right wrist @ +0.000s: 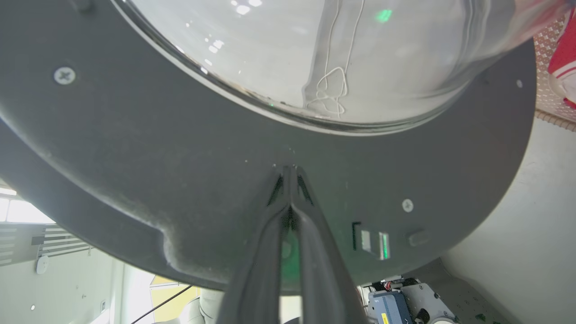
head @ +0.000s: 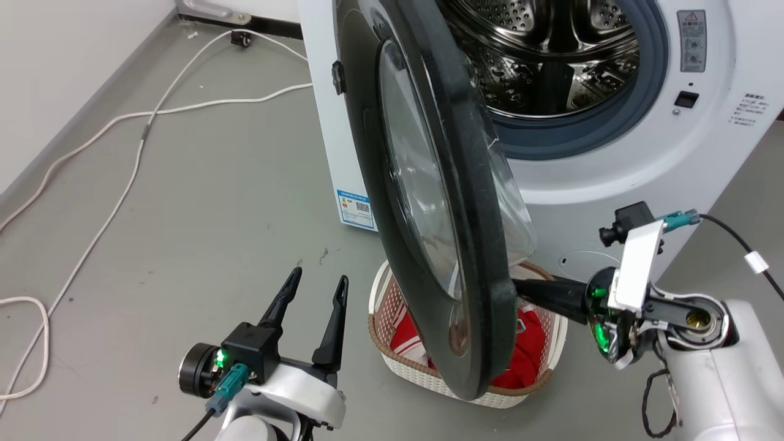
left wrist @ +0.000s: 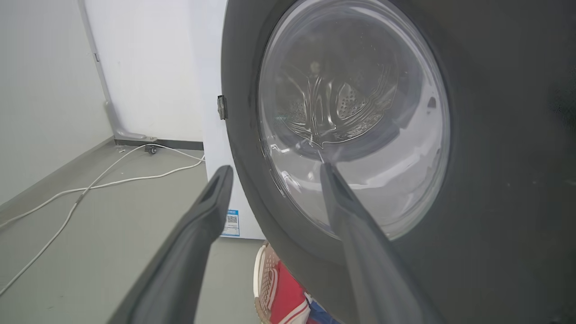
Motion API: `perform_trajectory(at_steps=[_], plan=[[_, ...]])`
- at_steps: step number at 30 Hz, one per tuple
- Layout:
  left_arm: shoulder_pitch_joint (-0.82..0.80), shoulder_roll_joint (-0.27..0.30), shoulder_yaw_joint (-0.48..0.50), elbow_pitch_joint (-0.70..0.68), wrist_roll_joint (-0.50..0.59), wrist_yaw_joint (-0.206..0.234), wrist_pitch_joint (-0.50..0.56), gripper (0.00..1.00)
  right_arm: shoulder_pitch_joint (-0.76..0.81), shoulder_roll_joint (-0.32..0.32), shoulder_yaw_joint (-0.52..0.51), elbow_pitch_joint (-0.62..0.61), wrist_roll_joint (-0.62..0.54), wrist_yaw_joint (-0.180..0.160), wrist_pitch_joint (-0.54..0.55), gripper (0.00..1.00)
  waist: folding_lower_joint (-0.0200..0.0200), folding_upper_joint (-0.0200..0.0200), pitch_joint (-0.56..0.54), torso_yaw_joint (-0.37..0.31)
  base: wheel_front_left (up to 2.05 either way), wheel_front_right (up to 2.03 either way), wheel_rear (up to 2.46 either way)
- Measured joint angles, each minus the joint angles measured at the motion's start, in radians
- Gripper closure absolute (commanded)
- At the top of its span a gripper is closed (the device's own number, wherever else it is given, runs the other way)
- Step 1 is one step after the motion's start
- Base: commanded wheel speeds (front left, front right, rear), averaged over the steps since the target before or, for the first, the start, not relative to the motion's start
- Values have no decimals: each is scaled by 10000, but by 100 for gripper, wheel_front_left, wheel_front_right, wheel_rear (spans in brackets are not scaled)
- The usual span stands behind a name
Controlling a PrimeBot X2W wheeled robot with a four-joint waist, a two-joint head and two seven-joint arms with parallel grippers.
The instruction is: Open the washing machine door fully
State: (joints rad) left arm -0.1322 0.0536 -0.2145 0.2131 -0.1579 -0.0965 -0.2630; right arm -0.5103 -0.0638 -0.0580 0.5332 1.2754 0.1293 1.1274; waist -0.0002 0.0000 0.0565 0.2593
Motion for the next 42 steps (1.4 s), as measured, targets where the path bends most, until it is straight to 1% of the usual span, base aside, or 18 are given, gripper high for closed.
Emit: perform_trajectory(at_steps=[3, 5, 8, 12, 18, 21, 25, 28, 31, 36, 38, 39, 42], plan=[[46, -2, 15, 25, -21, 0, 0, 0, 337, 59, 109, -433, -25, 0, -52, 100, 0, 0, -69, 48, 0, 0, 0], [52, -2, 44, 35, -21, 0, 0, 0, 523, 86, 127, -832, -86, 0, -430, 100, 0, 0, -97, 36, 0, 0, 0], [88, 0, 98, 25, -25, 8, 0, 0, 677, 125, 69, -1647, -173, 0, -1580, 100, 1, 0, -115, -48, 0, 0, 0], [119, 8, 94, 35, -31, 6, 0, 0, 943, 127, 2, -2583, -343, 0, -3507, 100, 1, 0, -123, -279, 0, 0, 0], [159, 69, 102, 113, -33, -6, 0, 0, 1693, 102, -472, -3868, -2023, 0, -6353, 100, 1, 0, -201, -741, 0, 0, 0], [248, 117, 100, 192, -50, -19, 0, 0, 2244, -100, -667, -4487, -3196, 0, -7839, 100, 1, 0, -263, -991, 0, 0, 0], [330, 226, 128, 272, -90, -52, -2, 0, 3240, -385, -880, -5001, -4631, 0, -9352, 100, 1, 0, -331, -1315, 0, 0, 0], [411, 261, 111, 351, -125, -63, -2, 0, 3993, -451, -1047, -5277, -5639, 2, -10178, 100, 1, 0, -401, -1527, 0, 0, 0], [501, 303, 107, 401, -140, -63, -2, 0, 4764, -353, -1267, -5519, -6335, 0, -10690, 100, 1, 0, -497, -1726, 0, 0, 0], [538, 382, 73, 483, -178, -65, 0, 0, 5800, -159, -1298, -6134, -7917, 2, -11112, 100, 1, 0, -623, -2034, 0, 0, 0], [542, 407, 56, 527, -209, -63, 0, 0, 6039, -115, -1248, -6299, -8462, 2, -11309, 36, 2, 0, -672, -2129, 0, 0, 0], [542, 410, 46, 541, -213, -61, 0, 0, 6140, -115, -1212, -6353, -8771, 2, -11384, 0, 1, 0, -692, -2166, 0, 0, 0], [541, 426, 46, 562, -226, -46, 0, 0, 6298, -84, -1085, -6429, -9285, 2, -11630, 0, 2, 0, -722, -2262, 0, 0, 0]])
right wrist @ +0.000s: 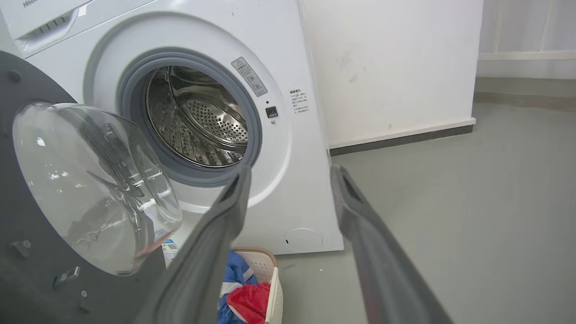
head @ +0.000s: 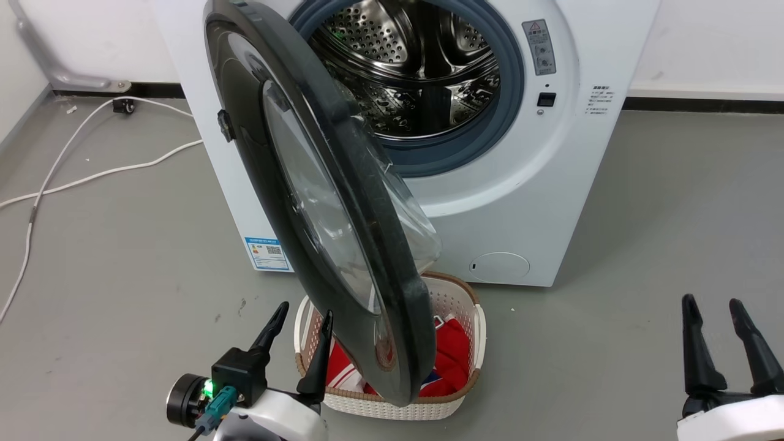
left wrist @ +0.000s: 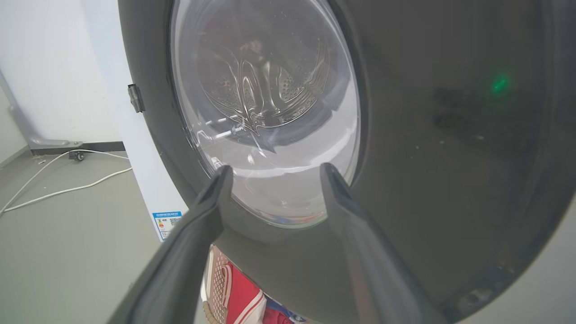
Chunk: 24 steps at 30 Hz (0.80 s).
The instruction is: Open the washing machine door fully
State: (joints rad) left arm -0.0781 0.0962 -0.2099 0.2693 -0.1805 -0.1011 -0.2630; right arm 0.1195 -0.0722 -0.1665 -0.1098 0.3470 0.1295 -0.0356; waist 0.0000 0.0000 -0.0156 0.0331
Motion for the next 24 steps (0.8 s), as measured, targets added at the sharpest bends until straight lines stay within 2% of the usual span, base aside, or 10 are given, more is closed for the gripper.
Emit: perform_trajectory(at_steps=[4, 10, 24], plan=[[0, 38, 27, 2, -42, 81, 0, 0, 35, -61, 174, -94, -1097, 0, -353, 0, 0, 0, -21, -98, 0, 0, 0], [-2, 111, 188, -67, -96, 274, 0, 0, 88, -173, 305, -174, -2073, 13, -568, 0, 1, 0, -57, -198, 0, 0, 0], [30, 234, 316, -242, -182, 522, 0, 0, 699, 104, 539, 128, -2242, 12, -623, 0, 0, 0, -79, -333, 0, 0, 0]])
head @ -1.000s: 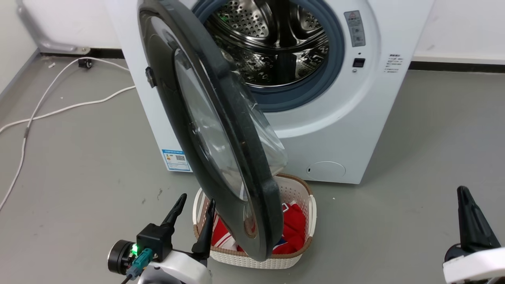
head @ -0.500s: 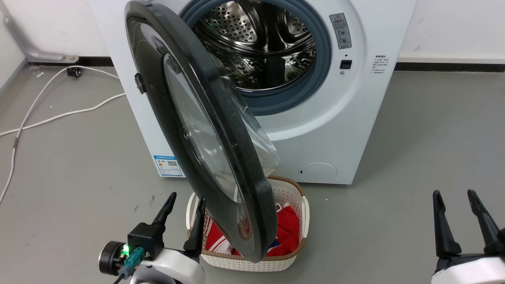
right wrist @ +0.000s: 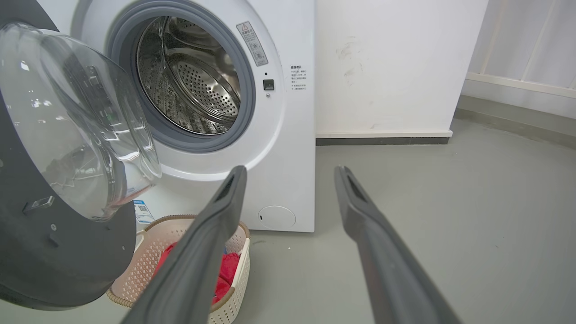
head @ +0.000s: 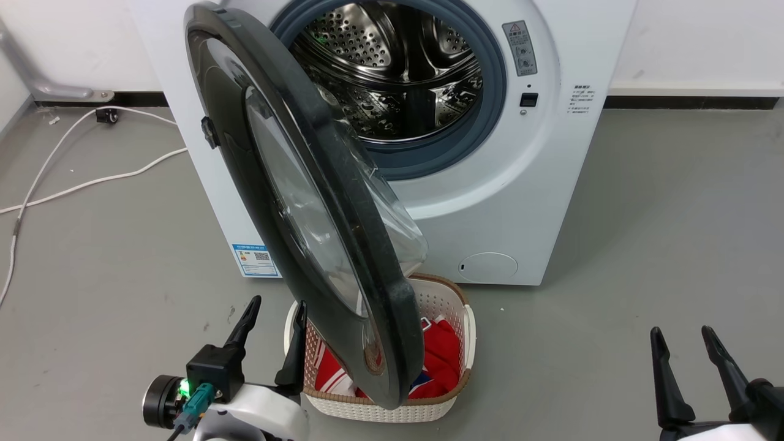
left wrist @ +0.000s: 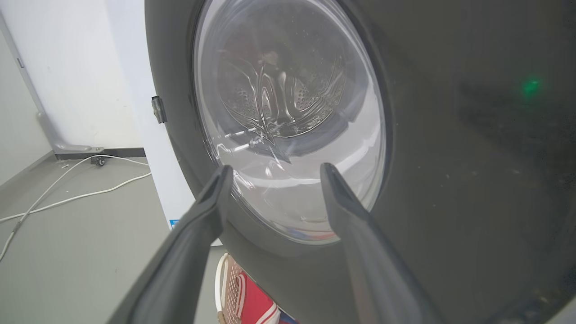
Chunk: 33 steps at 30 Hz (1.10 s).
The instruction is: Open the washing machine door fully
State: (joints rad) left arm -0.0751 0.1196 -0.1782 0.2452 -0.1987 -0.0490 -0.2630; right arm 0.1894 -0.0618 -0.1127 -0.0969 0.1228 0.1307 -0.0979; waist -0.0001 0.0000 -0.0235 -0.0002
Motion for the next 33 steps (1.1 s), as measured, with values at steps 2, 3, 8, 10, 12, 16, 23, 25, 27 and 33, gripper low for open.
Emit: perform_trajectory(at_steps=[2, 3, 8, 10, 12, 16, 23, 25, 27, 33], plan=[[0, 6, 4, 0, -54, 35, 0, 0, 3, 21, 36, 4, -10, 2, -17, 0, 0, 0, 3, -25, 0, 0, 0], [0, 12, 12, 0, -71, 50, 0, 0, 5, 33, 56, 2, -17, 2, -44, 0, 0, 0, 5, -34, 0, 0, 0], [0, 75, -8, 2, -82, 104, 0, 0, 5, 71, 140, -13, -27, 2, -10, 0, 0, 0, 2, -58, 0, 0, 0], [0, 96, -4, -4, -86, 138, 2, 0, 8, 79, 155, -29, -27, 0, 6, 0, 0, 0, -1, -63, 0, 0, 0], [0, 109, 10, -69, -115, 153, 4, 71, 10, 86, 163, -46, -27, 2, 6, 0, 0, 0, 6, -75, 0, 0, 0], [-1, 150, 38, -174, -169, 184, 6, 100, 11, 90, 188, -56, -4, 2, 19, 0, 1, 0, 18, -92, 0, 0, 0], [-378, 255, 525, -1243, -382, 451, 15, 100, 12, 96, 215, -81, 102, 2, 59, 0, 1, 0, 58, -86, 0, 0, 0], [-606, 366, 598, -1743, -320, 493, 13, 100, 12, 98, 240, -96, 148, 2, 109, 0, 1, 0, 61, -79, 0, 0, 0], [-851, 408, 671, -2242, -242, 552, 2, 100, 11, 100, 232, -104, 174, 2, 117, 0, 1, 0, 59, -57, 0, 0, 0], [-1584, 508, 807, -3760, -148, 715, 44, 100, 5, 102, 224, -130, 205, 2, 150, 0, 1, 0, 49, -38, 0, 0, 0]])
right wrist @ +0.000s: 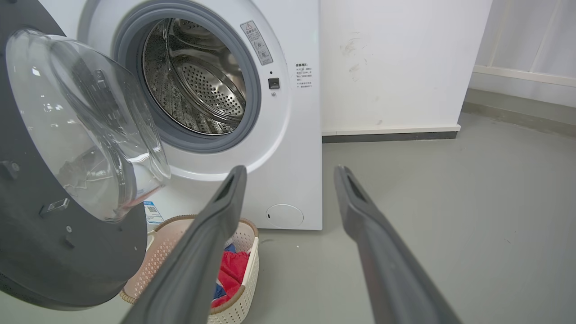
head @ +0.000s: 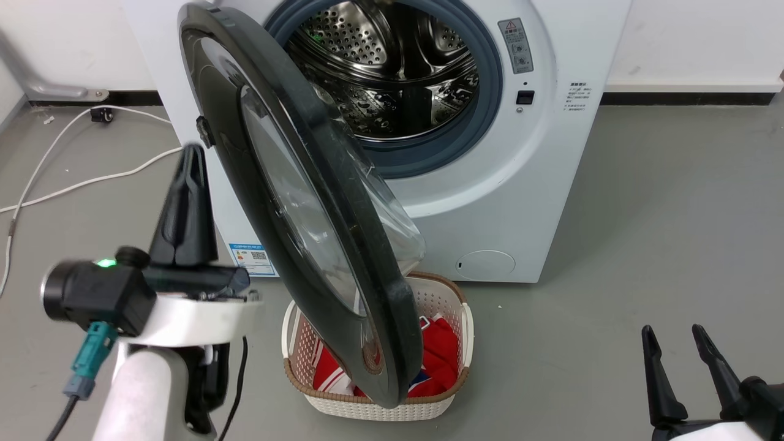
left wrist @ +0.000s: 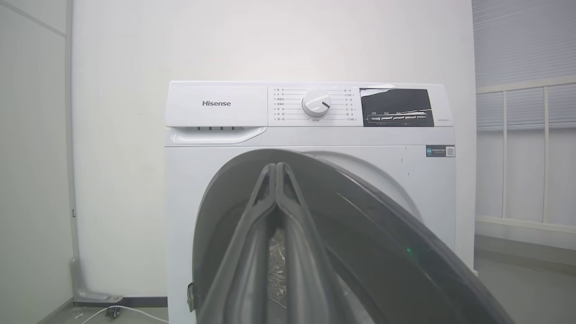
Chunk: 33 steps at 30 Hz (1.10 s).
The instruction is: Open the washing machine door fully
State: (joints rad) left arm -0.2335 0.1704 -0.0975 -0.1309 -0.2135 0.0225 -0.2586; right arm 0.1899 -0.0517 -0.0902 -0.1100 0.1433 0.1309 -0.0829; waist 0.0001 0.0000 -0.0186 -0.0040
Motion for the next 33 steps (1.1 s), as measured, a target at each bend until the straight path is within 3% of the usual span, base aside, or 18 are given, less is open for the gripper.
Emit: perform_trajectory(at_steps=[8, 16, 25, 33], plan=[[-1072, -171, -410, -1749, 155, 88, 539, 100, -12, 2, 10, 13, 58, 0, 2, 0, 0, 0, 9, 28, 0, 0, 0], [-1359, -704, -1994, -2815, -146, -249, 1429, 100, -1, 4, 71, 113, 90, 0, 56, 0, 0, 0, -66, 28, 0, 0, 0], [-443, -1030, -4445, -2203, -1032, -667, 2677, 100, 8, 6, 19, 222, 221, 0, 165, 0, 0, 0, -68, 12, 0, 0, 0], [546, -1087, -5856, -1154, -1329, -560, 3630, 100, 7, 6, 81, 314, 326, 0, 211, 0, 0, 0, -6, -88, 0, 0, 0]])
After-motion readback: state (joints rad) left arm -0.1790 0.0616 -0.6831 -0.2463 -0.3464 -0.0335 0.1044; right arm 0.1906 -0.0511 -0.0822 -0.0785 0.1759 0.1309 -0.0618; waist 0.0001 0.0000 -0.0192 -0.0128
